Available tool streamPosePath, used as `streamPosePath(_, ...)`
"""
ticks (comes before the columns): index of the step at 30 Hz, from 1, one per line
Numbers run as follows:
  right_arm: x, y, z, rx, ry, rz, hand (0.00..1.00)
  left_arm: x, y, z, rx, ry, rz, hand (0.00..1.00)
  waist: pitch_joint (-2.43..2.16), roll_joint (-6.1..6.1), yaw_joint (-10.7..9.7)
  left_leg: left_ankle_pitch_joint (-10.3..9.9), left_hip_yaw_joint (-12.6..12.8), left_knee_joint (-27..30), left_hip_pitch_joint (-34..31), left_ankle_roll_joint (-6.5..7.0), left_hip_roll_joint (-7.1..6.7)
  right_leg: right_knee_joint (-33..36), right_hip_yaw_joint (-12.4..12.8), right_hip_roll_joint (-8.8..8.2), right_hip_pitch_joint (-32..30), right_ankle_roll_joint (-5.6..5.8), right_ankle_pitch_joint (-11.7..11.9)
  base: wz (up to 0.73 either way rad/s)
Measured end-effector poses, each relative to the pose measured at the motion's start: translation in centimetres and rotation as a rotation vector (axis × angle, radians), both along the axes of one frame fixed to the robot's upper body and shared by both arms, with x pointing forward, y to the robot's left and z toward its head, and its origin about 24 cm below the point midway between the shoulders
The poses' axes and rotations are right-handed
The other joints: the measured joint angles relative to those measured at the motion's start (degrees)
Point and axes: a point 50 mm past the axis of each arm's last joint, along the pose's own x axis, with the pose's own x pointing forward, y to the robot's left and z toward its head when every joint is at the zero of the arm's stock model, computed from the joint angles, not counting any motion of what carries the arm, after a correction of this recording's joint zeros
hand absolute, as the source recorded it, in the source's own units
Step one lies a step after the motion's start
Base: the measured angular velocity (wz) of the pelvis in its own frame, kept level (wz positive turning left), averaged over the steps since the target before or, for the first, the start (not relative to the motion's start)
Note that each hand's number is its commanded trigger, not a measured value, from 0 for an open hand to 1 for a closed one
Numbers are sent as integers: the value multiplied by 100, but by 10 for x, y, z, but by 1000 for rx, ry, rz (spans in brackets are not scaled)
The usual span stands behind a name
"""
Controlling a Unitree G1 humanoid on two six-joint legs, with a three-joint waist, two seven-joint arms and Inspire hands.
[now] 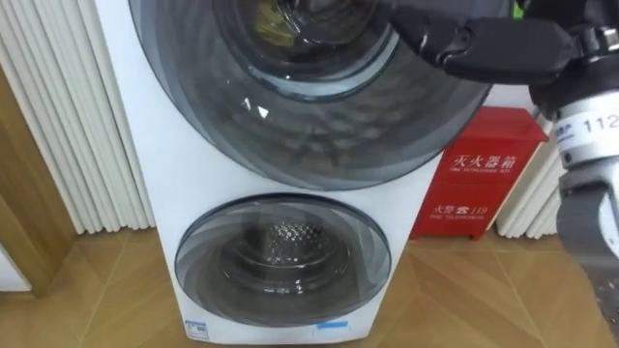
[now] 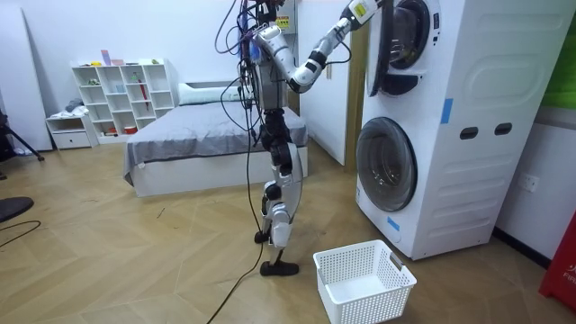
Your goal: Pick clothes from washing machine
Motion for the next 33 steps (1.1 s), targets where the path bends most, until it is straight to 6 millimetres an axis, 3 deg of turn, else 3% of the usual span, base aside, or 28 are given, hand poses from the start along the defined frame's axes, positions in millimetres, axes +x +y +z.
streamPosePath(3,-7,5,4,-19,-41,54,0,11,-4,1,-18,-27,-32,0,21,54,-10,0,0,6,-13,0,3,1,6,3,-14,-3,22,0)
streamPosePath(6,-12,9,8,-39,-70,91,0,16,-6,2,-36,-45,-43,0,-7,81,-24,0,0,11,-79,0,3,13,7,4,-79,-4,35,0)
streamPosePath(20,-19,12,13,-63,-111,220,0,18,-7,1,-95,-58,-7,0,-2,81,-102,0,20,33,-69,1,9,6,41,6,-107,-5,42,0)
streamPosePath(25,-20,10,7,-72,-103,235,0,23,-6,2,-110,-77,20,0,36,32,-93,0,25,53,-76,1,20,12,49,18,-106,-10,45,0)
streamPosePath(33,-20,7,-3,-84,-89,259,0,23,-4,3,-105,-82,26,0,42,29,-49,3,85,-3,-23,-9,43,15,137,55,-97,-24,76,-4)
